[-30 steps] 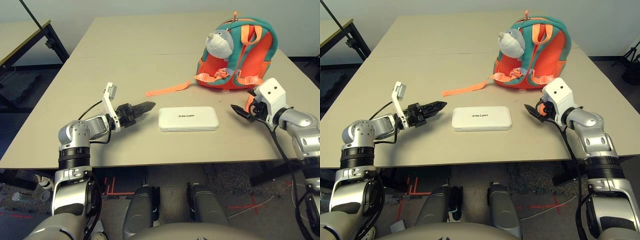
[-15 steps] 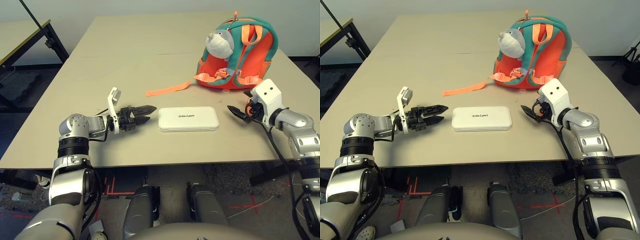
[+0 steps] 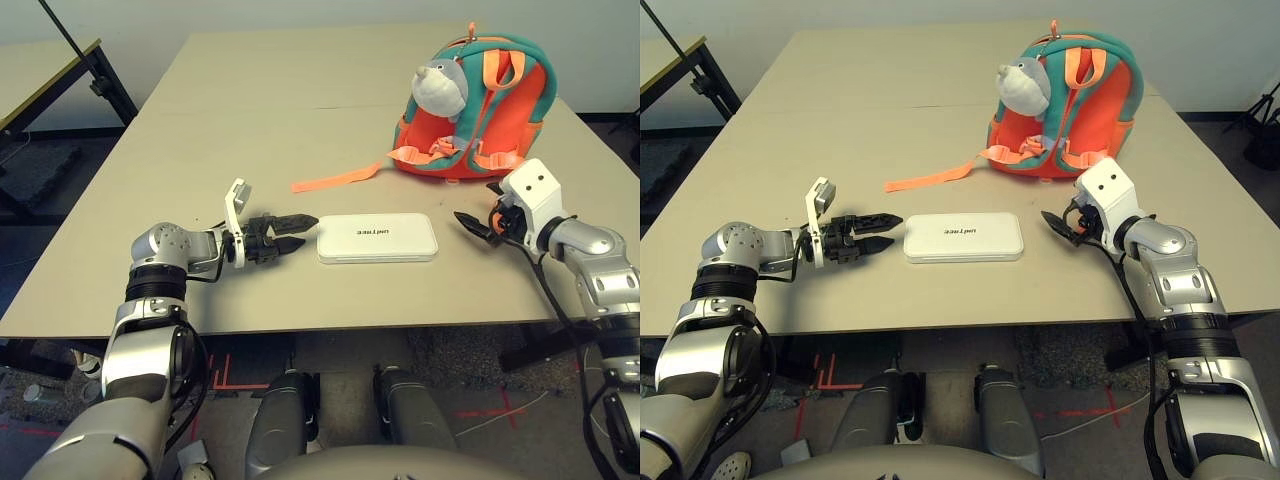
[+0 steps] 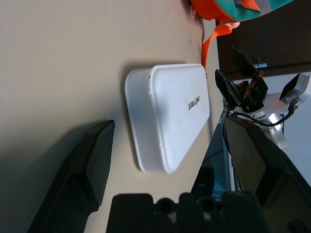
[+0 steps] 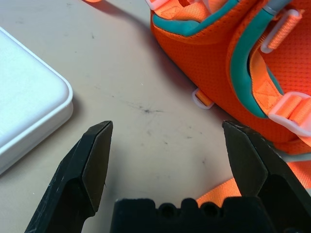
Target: Put the pencil case into the backpack and zip it.
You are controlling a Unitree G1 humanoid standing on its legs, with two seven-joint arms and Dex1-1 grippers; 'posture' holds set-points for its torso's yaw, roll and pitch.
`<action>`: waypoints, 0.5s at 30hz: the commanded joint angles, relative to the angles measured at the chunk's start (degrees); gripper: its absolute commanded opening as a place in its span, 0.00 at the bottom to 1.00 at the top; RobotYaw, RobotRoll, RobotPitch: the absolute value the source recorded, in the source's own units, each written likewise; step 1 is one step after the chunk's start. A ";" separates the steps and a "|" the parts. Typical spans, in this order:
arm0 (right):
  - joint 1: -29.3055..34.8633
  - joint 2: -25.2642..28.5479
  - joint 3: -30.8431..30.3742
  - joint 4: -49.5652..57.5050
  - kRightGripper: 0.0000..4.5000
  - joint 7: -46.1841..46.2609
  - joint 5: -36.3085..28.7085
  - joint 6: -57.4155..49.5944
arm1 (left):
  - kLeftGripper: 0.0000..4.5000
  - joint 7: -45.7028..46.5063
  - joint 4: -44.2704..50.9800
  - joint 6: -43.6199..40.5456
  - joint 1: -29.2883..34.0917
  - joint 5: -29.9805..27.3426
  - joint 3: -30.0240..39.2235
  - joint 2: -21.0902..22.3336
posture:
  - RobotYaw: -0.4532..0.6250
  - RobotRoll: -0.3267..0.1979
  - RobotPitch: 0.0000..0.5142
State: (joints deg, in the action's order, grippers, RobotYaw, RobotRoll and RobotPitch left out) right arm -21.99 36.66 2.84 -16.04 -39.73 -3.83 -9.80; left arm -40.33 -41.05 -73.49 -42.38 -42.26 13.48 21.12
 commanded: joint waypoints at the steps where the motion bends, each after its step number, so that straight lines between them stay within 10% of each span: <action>1: 0.49 -0.23 -0.91 1.04 0.99 -0.41 0.16 -0.61 | 1.00 -0.41 -1.68 0.30 -0.98 1.84 -0.67 -0.64 | 0.25 0.62 0.15; 12: 3.44 2.39 -3.67 4.74 0.99 -4.82 1.52 -2.11 | 1.00 -1.29 -3.52 0.48 -1.84 4.32 -1.53 -1.47 | 0.24 0.62 0.16; 15: 4.09 3.00 -4.55 5.35 0.79 -5.76 2.12 -1.97 | 1.00 -1.49 -3.84 0.58 -1.98 4.76 -1.65 -1.70 | 0.24 0.62 0.16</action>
State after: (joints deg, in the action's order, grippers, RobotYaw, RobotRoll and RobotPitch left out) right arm -18.60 39.04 -0.81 -11.92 -44.62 -2.37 -11.33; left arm -42.24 -43.51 -72.75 -44.39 -39.22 12.87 20.09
